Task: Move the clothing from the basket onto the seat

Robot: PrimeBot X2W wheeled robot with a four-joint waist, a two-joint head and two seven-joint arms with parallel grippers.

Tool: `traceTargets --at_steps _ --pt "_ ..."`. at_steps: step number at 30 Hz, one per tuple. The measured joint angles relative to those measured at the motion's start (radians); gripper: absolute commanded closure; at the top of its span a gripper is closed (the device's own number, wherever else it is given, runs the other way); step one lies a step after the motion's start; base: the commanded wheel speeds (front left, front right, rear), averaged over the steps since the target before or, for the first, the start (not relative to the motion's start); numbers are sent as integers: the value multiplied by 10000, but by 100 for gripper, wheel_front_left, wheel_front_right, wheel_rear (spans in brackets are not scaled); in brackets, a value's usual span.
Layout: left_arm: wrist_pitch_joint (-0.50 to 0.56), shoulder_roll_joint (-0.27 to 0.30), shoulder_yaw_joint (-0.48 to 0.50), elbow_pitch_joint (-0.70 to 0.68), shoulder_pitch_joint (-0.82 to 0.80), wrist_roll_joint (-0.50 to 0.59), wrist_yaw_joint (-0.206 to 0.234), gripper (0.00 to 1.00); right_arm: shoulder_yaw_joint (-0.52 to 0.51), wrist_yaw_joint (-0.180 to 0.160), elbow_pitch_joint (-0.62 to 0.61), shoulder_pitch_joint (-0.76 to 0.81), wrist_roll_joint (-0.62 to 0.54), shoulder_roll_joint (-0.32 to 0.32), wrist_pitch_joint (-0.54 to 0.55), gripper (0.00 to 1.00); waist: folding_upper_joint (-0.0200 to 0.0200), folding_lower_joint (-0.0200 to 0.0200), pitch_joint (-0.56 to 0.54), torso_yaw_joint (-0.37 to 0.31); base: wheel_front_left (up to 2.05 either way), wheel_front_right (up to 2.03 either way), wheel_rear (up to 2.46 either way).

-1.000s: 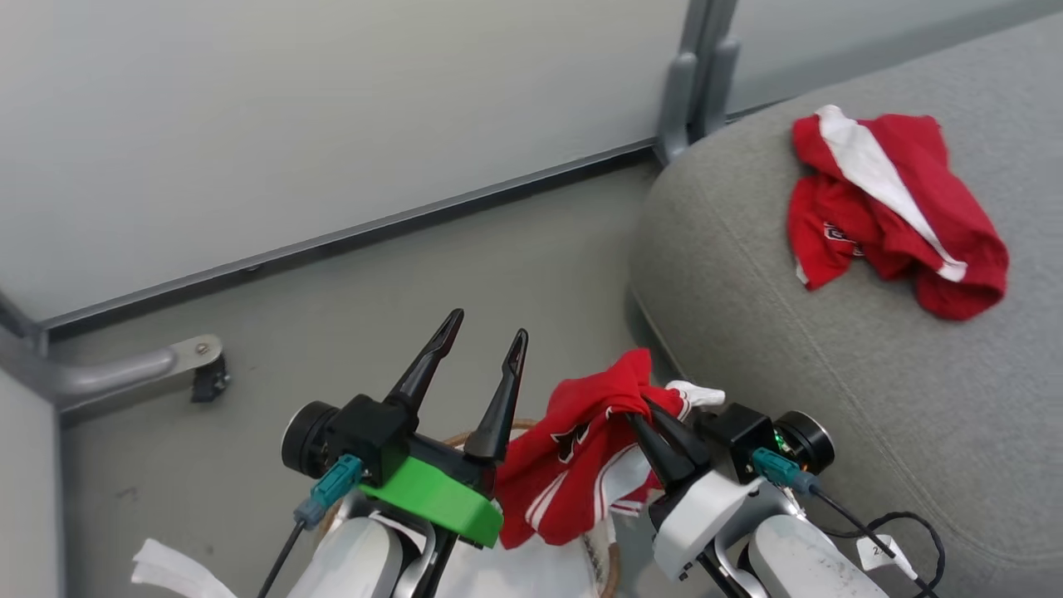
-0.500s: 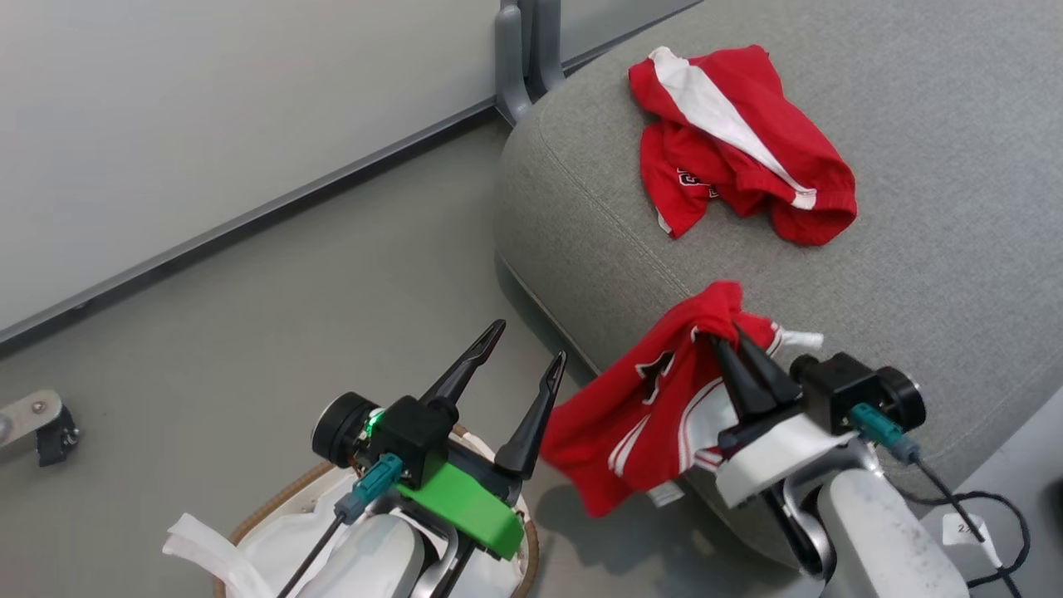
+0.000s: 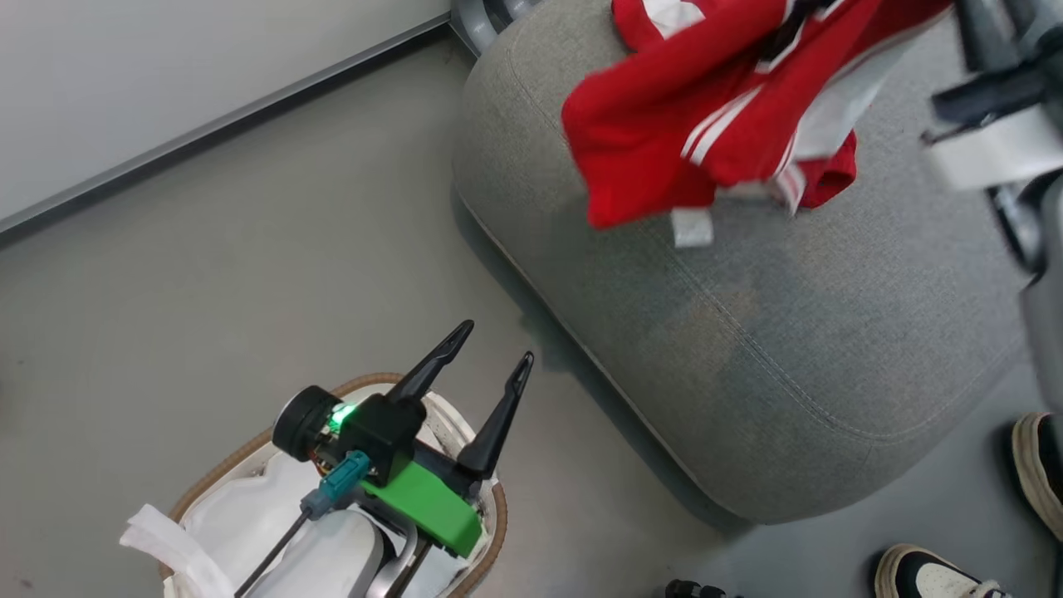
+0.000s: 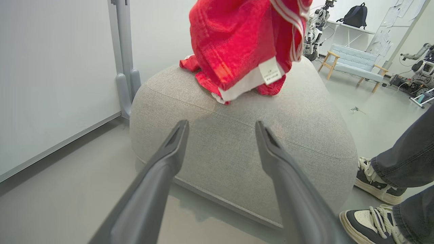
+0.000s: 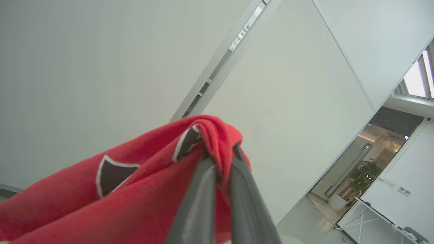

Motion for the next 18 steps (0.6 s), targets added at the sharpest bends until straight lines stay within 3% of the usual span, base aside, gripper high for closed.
traceTargets --at_steps 6,12,18 --pt "0 318 343 -228 69 161 0 0 -876 0 663 -2469 -1058 -662 -4 100 0 0 552 -35 0 0 0" --pt "0 491 401 -589 61 337 0 0 -1877 0 1885 -3568 -1889 -1135 40 100 0 0 1114 50 0 0 0" --pt "0 711 167 -702 -323 336 0 0 -3020 0 2911 -3158 -2299 -594 40 100 0 0 1742 412 0 0 0"
